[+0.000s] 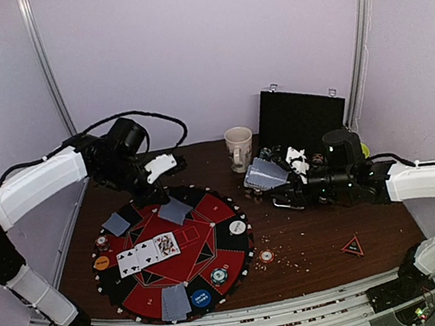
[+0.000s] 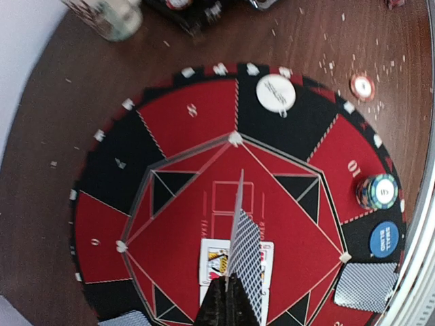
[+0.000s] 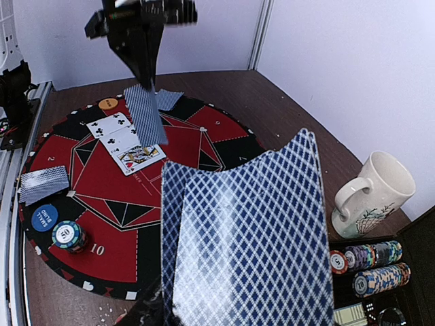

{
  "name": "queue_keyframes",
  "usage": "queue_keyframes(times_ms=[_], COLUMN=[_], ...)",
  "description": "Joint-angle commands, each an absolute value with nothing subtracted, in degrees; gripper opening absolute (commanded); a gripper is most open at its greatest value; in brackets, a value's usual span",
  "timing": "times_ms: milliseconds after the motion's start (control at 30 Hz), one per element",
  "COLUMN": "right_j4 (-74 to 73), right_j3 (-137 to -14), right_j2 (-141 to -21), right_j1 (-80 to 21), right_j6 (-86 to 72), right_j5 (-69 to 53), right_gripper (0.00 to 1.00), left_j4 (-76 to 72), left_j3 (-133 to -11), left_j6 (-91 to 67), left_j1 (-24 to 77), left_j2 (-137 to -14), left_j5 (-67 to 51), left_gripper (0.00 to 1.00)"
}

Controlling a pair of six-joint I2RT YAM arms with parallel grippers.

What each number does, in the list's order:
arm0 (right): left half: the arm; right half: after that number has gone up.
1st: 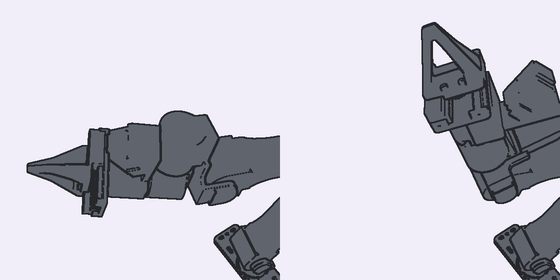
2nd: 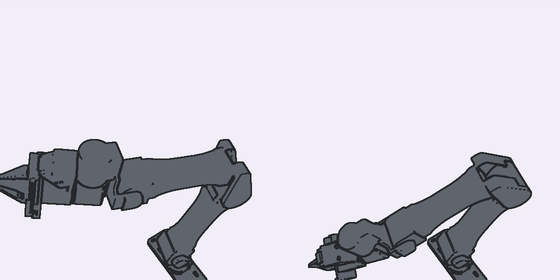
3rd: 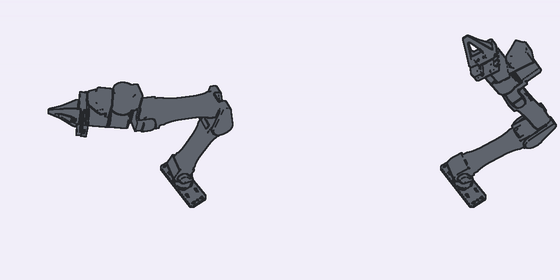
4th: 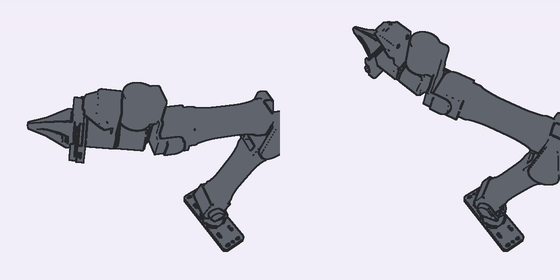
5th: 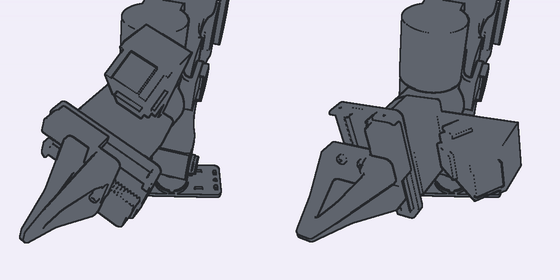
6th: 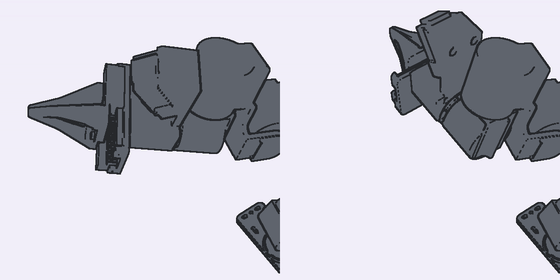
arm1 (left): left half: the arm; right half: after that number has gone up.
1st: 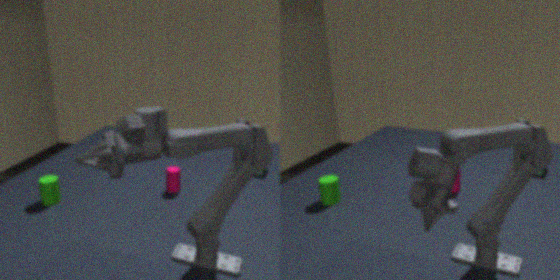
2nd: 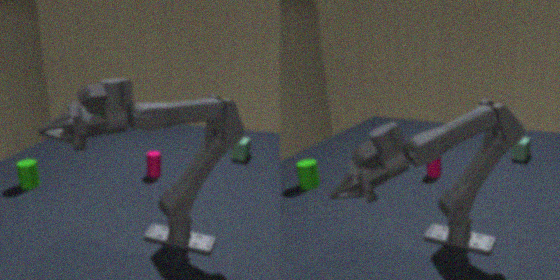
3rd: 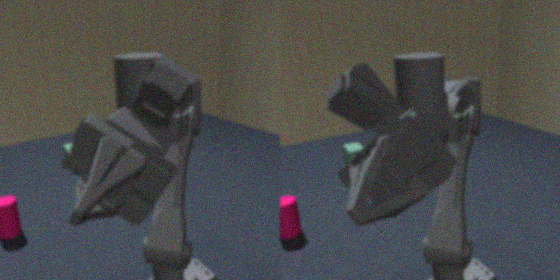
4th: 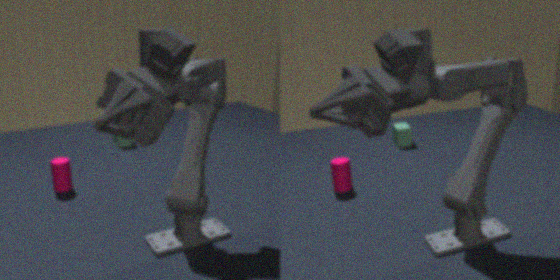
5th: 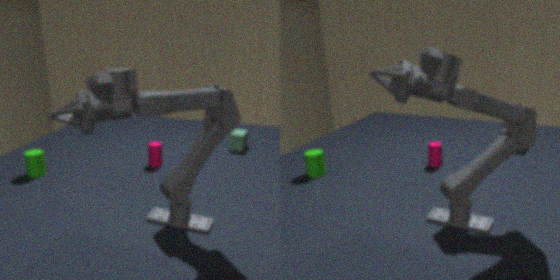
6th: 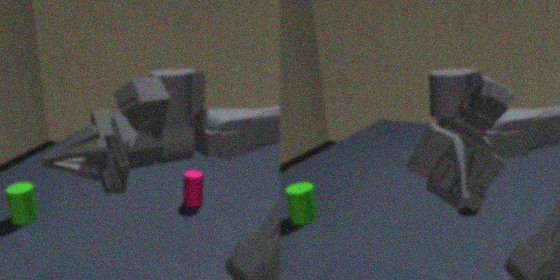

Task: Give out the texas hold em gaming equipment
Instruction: Distribute the poker card in the community card area.

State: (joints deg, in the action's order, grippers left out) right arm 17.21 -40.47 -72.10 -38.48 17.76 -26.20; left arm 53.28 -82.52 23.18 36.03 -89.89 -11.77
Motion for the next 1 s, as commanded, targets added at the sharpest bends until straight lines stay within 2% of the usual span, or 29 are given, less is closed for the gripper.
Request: queue_keyframes(times_ms=[0,133,400,967], right_j4=[17.6,17.7,18.1,18.6], right_j3=[-40.7,-40.4,-39.6,-39.4], right_j2=[-70.5,-70.2,-69.5,-70.0], right_j1=[-38.4,-38.4,-38.4,-38.4], right_j6=[18.0,18.0,18.0,17.6], right_j5=[-25.5,-25.2,-24.7,-24.6], right_gripper=[0.48,0.48,0.48,0.48], left_j4=[56.9,58.1,58.1,47.5], left_j3=[-82.0,-85.9,-92.5,-89.7], left_j6=[28.0,28.4,30.5,40.2], left_j1=[38.2,40.1,42.9,44.2], left_j2=[-96.8,-106.2,-115.8,-119.1], left_j5=[-11.3,-7.9,-1.6,10.8], left_gripper=[0.0,0.0,0.0,0.0])
